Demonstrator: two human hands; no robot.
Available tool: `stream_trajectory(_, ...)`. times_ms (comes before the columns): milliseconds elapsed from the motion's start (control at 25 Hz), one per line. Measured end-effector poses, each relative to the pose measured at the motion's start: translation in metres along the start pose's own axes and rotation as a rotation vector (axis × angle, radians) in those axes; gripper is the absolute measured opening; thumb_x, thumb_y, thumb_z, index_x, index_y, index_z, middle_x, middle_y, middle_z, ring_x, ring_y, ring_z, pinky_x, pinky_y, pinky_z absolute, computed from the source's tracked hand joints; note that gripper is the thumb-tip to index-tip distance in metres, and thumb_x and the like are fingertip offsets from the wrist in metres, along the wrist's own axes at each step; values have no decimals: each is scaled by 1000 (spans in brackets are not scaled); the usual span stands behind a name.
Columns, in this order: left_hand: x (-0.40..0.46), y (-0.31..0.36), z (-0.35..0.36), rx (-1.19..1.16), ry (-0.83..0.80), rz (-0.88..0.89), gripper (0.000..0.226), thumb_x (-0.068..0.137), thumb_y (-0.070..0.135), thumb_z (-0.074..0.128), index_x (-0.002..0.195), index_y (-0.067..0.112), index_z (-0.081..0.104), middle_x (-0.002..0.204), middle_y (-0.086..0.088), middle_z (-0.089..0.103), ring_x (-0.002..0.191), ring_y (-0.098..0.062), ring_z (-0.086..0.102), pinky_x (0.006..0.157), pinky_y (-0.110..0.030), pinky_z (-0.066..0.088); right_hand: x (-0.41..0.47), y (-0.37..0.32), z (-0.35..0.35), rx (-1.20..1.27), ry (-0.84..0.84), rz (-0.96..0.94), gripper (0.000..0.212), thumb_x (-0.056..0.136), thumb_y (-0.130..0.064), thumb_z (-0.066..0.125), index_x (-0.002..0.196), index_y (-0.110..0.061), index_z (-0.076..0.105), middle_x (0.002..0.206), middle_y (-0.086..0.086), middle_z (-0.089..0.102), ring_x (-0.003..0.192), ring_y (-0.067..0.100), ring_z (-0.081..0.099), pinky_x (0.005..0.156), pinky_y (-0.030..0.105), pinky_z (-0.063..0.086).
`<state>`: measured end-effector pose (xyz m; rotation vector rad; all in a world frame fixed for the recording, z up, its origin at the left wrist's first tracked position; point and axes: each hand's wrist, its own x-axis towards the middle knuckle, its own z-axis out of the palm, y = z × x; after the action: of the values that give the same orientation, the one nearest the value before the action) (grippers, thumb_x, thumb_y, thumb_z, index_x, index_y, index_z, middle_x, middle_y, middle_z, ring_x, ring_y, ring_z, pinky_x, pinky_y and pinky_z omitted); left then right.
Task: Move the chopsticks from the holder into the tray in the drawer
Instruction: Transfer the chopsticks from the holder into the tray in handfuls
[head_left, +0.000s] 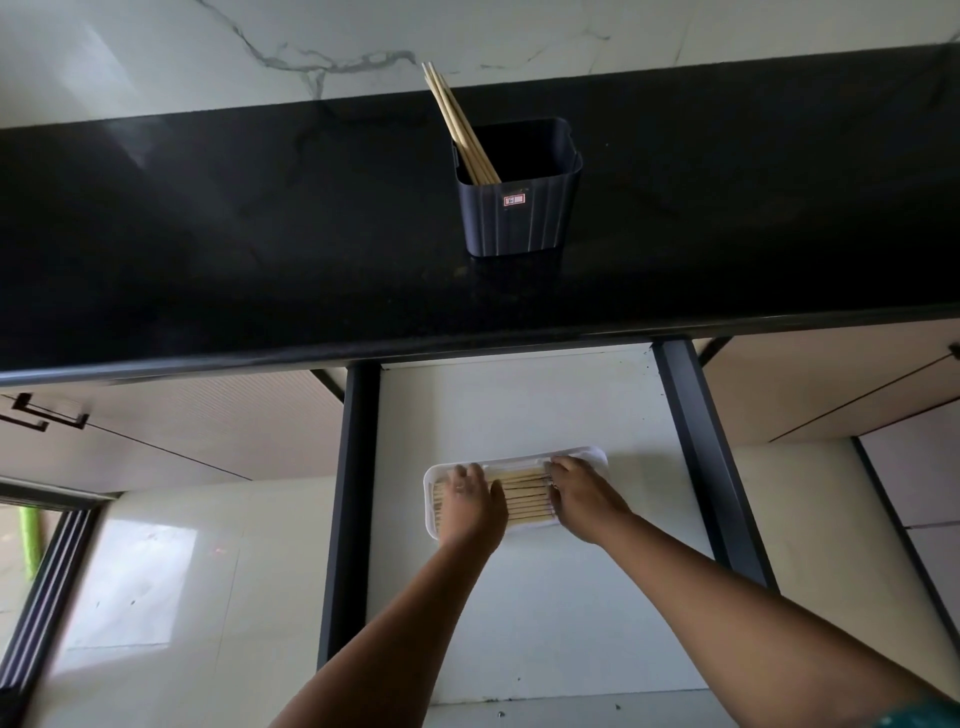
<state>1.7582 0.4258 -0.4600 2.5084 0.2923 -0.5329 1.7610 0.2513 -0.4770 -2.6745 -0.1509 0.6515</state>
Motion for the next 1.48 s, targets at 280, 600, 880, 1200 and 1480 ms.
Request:
stream_trajectory(280, -19, -28, 15, 396, -100, 413, 58, 94, 55, 35, 129, 11, 49, 134, -8, 49, 126, -30, 44, 104, -36, 36, -11, 4, 13, 5, -26, -42, 40, 103, -30, 35, 131, -8, 53, 147, 7, 44, 134, 22, 42, 110, 27, 31)
stream_trajectory(600, -14, -52, 13, 539, -74, 422, 83, 89, 68, 25, 145, 6, 30, 152, -11, 33, 143, -28, 24, 121, -42, 8, -10, -4, 8, 3, -96, -68, 41, 101, -30, 34, 135, -13, 50, 142, 3, 42, 135, 24, 35, 113, 36, 31)
stream_trajectory(880, -15, -55, 11, 512, -43, 474, 85, 90, 66, 31, 149, 5, 22, 159, -16, 14, 148, -31, 9, 121, -43, 1, -9, -7, 9, -62, -44, -34, 35, 97, -27, 38, 118, -10, 59, 127, 7, 47, 122, 25, 45, 102, 38, 41)
stream_trajectory(1200, -8, -56, -6, 587, -129, 536, 73, 85, 62, 43, 136, 9, 41, 138, -7, 48, 127, -26, 45, 120, -49, -2, -11, -17, 17, -23, -74, -51, 38, 100, -37, 36, 117, -12, 59, 127, 5, 46, 123, 22, 43, 104, 38, 40)
stream_trajectory(1480, -6, -46, -19, 274, 247, 450, 13, 88, 14, 57, 94, 11, 68, 97, -8, 64, 92, -31, 58, 75, -37, 45, 5, -17, 2, 33, -24, -33, 22, 88, -23, 63, 102, -6, 65, 112, 8, 58, 104, 27, 60, 83, 32, 49)
